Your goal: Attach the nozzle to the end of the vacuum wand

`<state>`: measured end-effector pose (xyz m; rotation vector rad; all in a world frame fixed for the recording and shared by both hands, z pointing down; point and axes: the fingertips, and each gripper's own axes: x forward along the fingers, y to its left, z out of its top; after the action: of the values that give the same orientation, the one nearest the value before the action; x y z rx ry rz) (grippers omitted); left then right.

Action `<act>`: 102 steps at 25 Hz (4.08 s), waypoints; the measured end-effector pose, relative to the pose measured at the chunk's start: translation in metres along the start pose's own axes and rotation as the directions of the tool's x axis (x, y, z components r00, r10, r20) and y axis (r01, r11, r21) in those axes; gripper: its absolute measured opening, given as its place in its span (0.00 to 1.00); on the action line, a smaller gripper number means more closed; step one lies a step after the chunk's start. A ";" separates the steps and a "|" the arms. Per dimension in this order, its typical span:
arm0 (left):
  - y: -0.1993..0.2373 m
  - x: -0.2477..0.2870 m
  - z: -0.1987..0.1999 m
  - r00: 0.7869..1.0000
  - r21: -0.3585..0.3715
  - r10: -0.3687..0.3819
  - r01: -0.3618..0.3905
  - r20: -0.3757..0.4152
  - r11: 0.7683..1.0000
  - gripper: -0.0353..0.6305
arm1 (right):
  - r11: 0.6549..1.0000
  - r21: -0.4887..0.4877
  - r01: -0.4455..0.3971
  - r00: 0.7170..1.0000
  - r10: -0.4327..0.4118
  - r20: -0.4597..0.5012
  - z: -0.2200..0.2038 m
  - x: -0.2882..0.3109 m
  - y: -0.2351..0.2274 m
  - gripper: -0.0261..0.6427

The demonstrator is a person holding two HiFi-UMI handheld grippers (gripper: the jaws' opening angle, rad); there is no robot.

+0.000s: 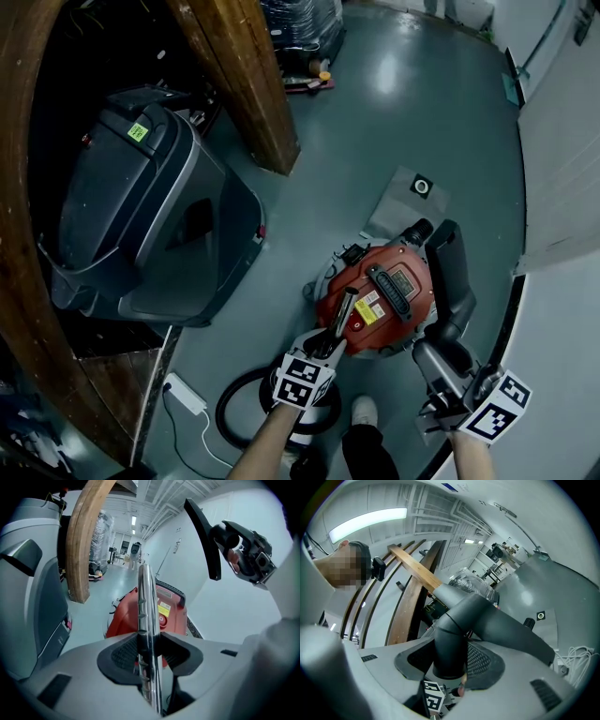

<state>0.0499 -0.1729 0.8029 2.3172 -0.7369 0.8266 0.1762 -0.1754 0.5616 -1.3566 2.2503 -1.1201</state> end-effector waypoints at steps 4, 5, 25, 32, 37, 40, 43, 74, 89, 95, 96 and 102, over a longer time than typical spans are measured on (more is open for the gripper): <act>-0.012 -0.017 0.007 0.999 0.012 -0.016 0.016 0.033 1.000 0.28 | 0.998 0.064 -0.028 1.000 0.027 0.015 -0.001 0.011 -0.002 0.32; -0.017 -0.023 0.009 0.999 0.016 -0.022 0.021 0.043 1.000 0.28 | 0.996 0.077 -0.034 0.999 0.033 0.017 -0.001 0.014 -0.003 0.32; -0.070 -0.083 0.018 0.982 0.084 -0.089 0.076 0.167 0.994 0.28 | 0.989 0.141 -0.042 0.999 0.039 0.027 -0.048 0.082 -0.012 0.32; -0.076 -0.087 0.016 0.979 0.098 -0.109 0.094 0.169 0.991 0.28 | 0.990 0.122 -0.068 0.998 0.068 0.004 -0.054 0.087 -0.001 0.32; -0.077 -0.084 0.014 0.981 0.100 -0.110 0.095 0.159 0.990 0.28 | 1.000 -0.004 -0.030 0.998 0.030 -0.057 -0.055 0.087 0.001 0.31; -0.077 -0.084 0.014 0.981 0.098 -0.105 0.089 0.166 0.991 0.28 | 1.000 0.003 -0.023 0.997 0.024 -0.078 -0.057 0.086 0.000 0.31; -0.080 -0.082 0.012 0.982 0.108 -0.102 0.085 0.160 0.990 0.28 | 0.999 0.025 -0.029 0.993 0.032 -0.114 -0.060 0.085 -0.003 0.31; -0.082 -0.070 0.005 0.987 0.067 -0.070 0.061 0.142 0.996 0.26 | 0.997 -0.041 0.058 0.992 -0.062 -0.114 -0.092 0.070 -0.024 0.31; -0.076 -0.061 -0.005 0.995 0.073 -0.043 0.036 0.093 0.997 0.26 | 0.991 -0.064 0.114 0.981 -0.123 -0.148 -0.107 0.074 -0.034 0.31; -0.069 -0.053 -0.008 0.997 0.064 -0.032 0.028 0.077 0.998 0.26 | 0.992 -0.023 0.126 0.961 -0.128 -0.244 -0.115 0.082 -0.044 0.31; -0.070 -0.052 -0.009 0.996 0.063 -0.042 0.037 0.079 0.997 0.26 | 0.991 -0.022 0.135 0.961 -0.136 -0.242 -0.114 0.082 -0.046 0.31; -0.067 -0.049 0.008 0.989 0.051 -0.068 0.062 0.129 0.997 0.26 | 0.992 -0.021 0.125 0.968 -0.126 -0.218 -0.100 0.089 -0.048 0.31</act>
<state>0.0645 -0.1173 0.7424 2.4422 -0.7002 0.6750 0.1016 -0.2156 0.6750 -1.4601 2.3467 -1.3670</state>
